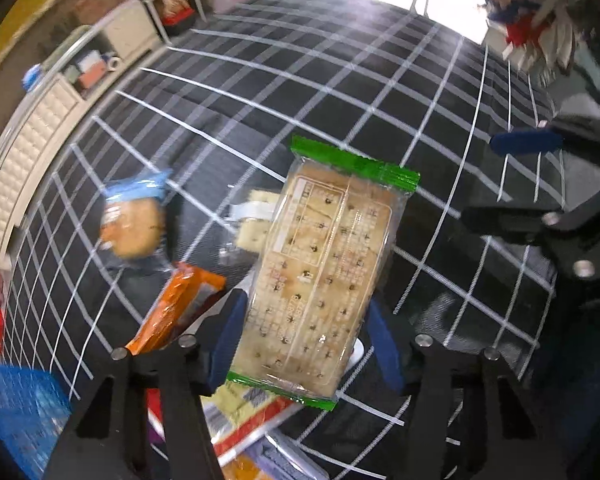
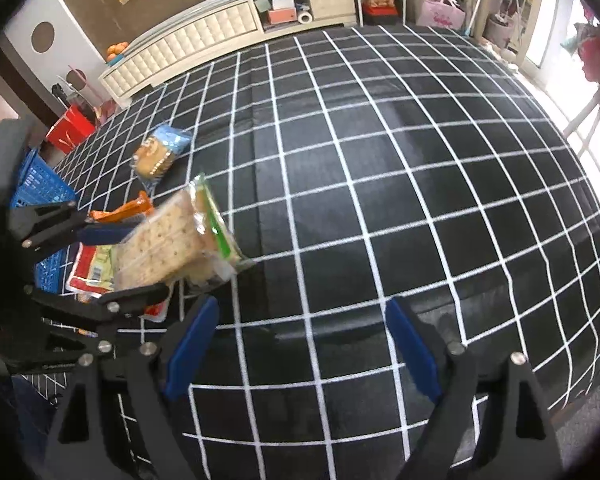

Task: Organize snacks
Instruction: 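Grasp the green-ended cracker packet with the left tool, then grasp the white-wrapped cracker packet with the right tool while the left tool holds its crackers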

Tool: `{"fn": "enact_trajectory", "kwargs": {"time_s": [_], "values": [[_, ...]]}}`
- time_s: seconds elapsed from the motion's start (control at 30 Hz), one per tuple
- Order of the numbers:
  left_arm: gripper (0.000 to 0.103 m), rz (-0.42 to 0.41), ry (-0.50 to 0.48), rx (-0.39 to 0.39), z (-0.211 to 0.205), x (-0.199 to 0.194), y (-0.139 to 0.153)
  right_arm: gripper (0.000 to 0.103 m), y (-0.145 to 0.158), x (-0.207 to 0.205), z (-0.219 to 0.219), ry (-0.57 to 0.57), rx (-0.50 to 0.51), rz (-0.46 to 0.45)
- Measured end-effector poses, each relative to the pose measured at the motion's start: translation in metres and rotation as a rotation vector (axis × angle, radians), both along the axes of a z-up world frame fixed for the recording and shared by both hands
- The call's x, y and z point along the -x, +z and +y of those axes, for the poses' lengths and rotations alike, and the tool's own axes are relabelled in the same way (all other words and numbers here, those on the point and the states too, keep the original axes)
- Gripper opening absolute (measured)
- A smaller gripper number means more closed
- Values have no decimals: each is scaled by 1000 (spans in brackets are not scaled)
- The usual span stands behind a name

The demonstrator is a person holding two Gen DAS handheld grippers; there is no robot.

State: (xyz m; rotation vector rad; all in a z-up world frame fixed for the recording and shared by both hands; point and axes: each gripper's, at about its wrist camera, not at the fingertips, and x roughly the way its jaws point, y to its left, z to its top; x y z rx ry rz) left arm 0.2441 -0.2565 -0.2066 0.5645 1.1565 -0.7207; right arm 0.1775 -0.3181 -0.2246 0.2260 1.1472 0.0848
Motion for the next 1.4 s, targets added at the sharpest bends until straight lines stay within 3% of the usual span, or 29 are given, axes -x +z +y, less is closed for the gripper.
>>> {"fn": "enact_trajectory", "kwargs": {"time_s": [0.17,0.33,0.57,0.87,0.93,1.0,1.07,1.13,1.23,1.4], "values": [[57,-58,163,98,41,3,33,89,13,-7,18,57,21,-30],[57,-115,327,109,82,9,48,89,14,-26,40,134,56,-34],[57,-91,477,174,116,13,48,89,-1,-56,69,241,88,-5],[57,-72,518,187,132,15,38,86,-36,-72,88,300,90,92],[57,-73,517,195,133,16,37,79,-40,-71,89,293,116,85],[57,-76,518,201,135,17,38,60,-40,-68,93,300,174,69],[57,-77,518,213,136,18,41,55,-39,-64,96,311,191,61],[57,-87,516,221,139,22,47,52,-36,-60,95,293,136,75],[57,-117,509,227,144,30,56,50,-25,-54,92,238,147,53],[57,-160,515,255,157,45,80,50,17,-37,98,223,129,-18]]}}
